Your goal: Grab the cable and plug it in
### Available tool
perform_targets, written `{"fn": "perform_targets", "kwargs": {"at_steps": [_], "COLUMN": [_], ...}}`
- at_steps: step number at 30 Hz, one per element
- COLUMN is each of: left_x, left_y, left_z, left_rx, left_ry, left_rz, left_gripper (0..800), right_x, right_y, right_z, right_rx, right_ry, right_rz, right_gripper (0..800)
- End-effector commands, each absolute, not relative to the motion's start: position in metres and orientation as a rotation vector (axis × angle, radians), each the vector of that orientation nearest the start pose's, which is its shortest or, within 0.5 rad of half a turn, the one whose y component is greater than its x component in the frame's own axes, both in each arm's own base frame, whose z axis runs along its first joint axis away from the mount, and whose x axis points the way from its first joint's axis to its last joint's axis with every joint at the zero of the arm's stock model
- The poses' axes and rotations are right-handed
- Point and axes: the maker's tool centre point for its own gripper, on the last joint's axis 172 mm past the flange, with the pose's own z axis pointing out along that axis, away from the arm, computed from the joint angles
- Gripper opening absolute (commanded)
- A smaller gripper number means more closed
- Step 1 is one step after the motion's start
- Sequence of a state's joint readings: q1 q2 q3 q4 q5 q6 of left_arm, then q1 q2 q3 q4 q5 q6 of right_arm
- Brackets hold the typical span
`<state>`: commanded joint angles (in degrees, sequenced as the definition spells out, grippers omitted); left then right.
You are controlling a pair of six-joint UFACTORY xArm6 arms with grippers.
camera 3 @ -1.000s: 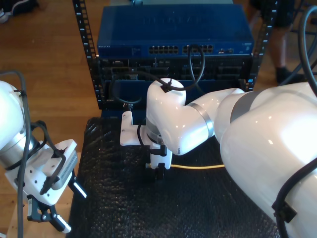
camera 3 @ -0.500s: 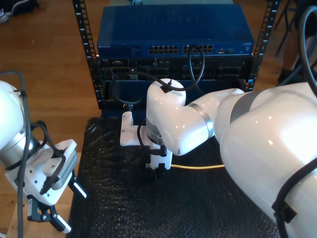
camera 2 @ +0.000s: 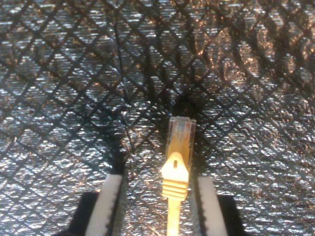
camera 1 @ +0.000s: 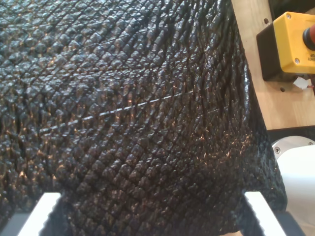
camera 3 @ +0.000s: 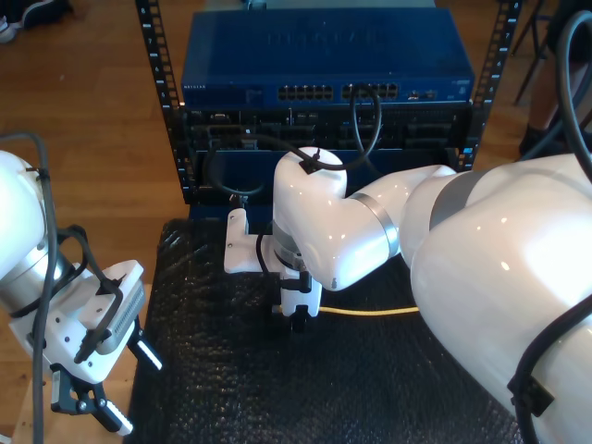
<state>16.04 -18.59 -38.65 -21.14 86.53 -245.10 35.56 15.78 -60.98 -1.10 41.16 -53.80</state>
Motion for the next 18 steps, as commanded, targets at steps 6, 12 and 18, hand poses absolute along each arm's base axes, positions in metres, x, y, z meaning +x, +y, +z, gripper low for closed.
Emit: {"fn": "perform_targets", "kwargs": {"at_steps": [6,12,18], "left_x": [0.2515,0.2515,0.2515], "left_y": [-0.0267,-0.0267,-0.0267], "left_z": [0.1767,0.1767,0.1767], "left_rx": [1.758,1.758,1.758], "left_ry": [-1.821,-1.821,-1.821], "left_rz": [0.147,0.147,0.147], "left_gripper": [800,800,800], "right_x": [0.4261,0.4263,0.4256], "right_y": [0.3014,0.3025,0.3038], "right_z": [0.0775,0.0781,0.0778], "right_rx": [2.196,2.193,2.188], "right_ry": [2.207,2.208,2.212], "right_rz": [0.107,0.114,0.116], "right_gripper": [280,234,214]}}
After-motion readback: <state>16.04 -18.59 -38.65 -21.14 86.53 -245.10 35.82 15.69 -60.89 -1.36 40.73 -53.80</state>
